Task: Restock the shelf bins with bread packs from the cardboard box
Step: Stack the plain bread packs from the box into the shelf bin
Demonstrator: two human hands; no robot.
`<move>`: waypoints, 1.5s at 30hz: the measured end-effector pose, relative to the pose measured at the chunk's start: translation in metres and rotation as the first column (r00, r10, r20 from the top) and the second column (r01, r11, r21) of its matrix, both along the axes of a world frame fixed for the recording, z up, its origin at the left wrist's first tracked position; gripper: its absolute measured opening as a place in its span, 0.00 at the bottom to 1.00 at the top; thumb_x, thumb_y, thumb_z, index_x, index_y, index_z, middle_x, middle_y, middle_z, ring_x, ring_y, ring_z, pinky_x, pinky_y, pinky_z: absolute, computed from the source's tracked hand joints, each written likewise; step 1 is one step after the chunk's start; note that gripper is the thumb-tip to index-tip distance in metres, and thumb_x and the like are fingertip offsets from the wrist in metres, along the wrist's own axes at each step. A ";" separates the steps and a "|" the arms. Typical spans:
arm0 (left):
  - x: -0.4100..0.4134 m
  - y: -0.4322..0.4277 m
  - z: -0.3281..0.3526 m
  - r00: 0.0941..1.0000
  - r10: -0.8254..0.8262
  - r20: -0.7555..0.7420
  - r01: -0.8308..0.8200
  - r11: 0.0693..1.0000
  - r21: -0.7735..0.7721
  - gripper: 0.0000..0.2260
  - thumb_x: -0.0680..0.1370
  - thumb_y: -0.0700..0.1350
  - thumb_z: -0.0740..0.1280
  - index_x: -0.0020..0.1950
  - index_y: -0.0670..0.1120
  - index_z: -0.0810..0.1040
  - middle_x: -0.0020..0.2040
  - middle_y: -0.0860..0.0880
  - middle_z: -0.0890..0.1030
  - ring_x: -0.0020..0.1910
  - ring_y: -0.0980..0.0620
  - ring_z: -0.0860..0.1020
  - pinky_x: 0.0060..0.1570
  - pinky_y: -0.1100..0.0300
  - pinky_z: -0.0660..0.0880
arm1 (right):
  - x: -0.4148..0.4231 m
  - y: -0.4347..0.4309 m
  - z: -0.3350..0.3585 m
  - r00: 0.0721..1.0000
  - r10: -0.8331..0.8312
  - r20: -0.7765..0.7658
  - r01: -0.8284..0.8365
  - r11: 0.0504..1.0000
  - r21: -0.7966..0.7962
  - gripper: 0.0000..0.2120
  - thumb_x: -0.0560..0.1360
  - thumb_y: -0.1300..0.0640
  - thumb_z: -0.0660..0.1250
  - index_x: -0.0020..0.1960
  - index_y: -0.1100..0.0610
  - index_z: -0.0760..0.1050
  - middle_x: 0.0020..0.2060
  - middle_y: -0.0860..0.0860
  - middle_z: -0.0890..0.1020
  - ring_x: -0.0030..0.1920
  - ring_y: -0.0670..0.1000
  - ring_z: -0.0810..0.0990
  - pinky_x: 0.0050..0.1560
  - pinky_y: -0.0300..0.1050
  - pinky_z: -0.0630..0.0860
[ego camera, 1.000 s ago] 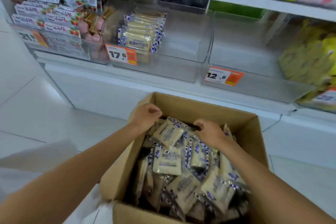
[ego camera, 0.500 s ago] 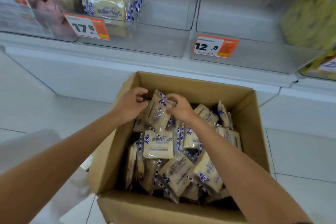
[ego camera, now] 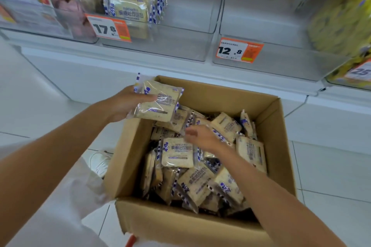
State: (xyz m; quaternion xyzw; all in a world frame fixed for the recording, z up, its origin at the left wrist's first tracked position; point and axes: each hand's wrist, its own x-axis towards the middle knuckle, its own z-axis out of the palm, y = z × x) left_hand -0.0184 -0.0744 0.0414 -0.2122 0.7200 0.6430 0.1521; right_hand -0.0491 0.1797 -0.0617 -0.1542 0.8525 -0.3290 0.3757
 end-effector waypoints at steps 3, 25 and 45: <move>0.009 -0.006 -0.009 0.987 0.157 0.016 -0.158 0.986 0.052 0.17 0.75 0.43 0.73 0.63 0.44 0.78 0.54 0.44 0.85 0.54 0.44 0.83 0.55 0.47 0.79 | 0.019 -0.026 -0.028 0.937 0.304 -0.174 -0.248 0.927 0.282 0.35 0.73 0.48 0.72 0.75 0.56 0.63 0.72 0.57 0.67 0.71 0.59 0.66 0.71 0.56 0.64; -0.016 -0.029 0.085 0.971 0.058 -0.232 -0.021 0.988 0.155 0.36 0.66 0.51 0.80 0.70 0.46 0.71 0.60 0.47 0.82 0.50 0.54 0.84 0.46 0.54 0.82 | -0.071 -0.103 0.223 0.857 0.183 -0.482 -0.236 0.970 -0.051 0.41 0.70 0.44 0.74 0.76 0.52 0.59 0.69 0.49 0.71 0.67 0.50 0.71 0.63 0.41 0.68; -0.128 -0.179 0.101 0.805 -0.423 -0.416 -0.357 0.215 -0.909 0.15 0.72 0.57 0.74 0.58 0.60 0.82 0.71 0.54 0.71 0.72 0.47 0.62 0.64 0.47 0.58 | -0.196 -0.229 0.220 0.832 0.025 -0.554 -0.131 0.979 -0.154 0.27 0.71 0.46 0.73 0.68 0.52 0.74 0.68 0.48 0.72 0.69 0.47 0.68 0.69 0.42 0.65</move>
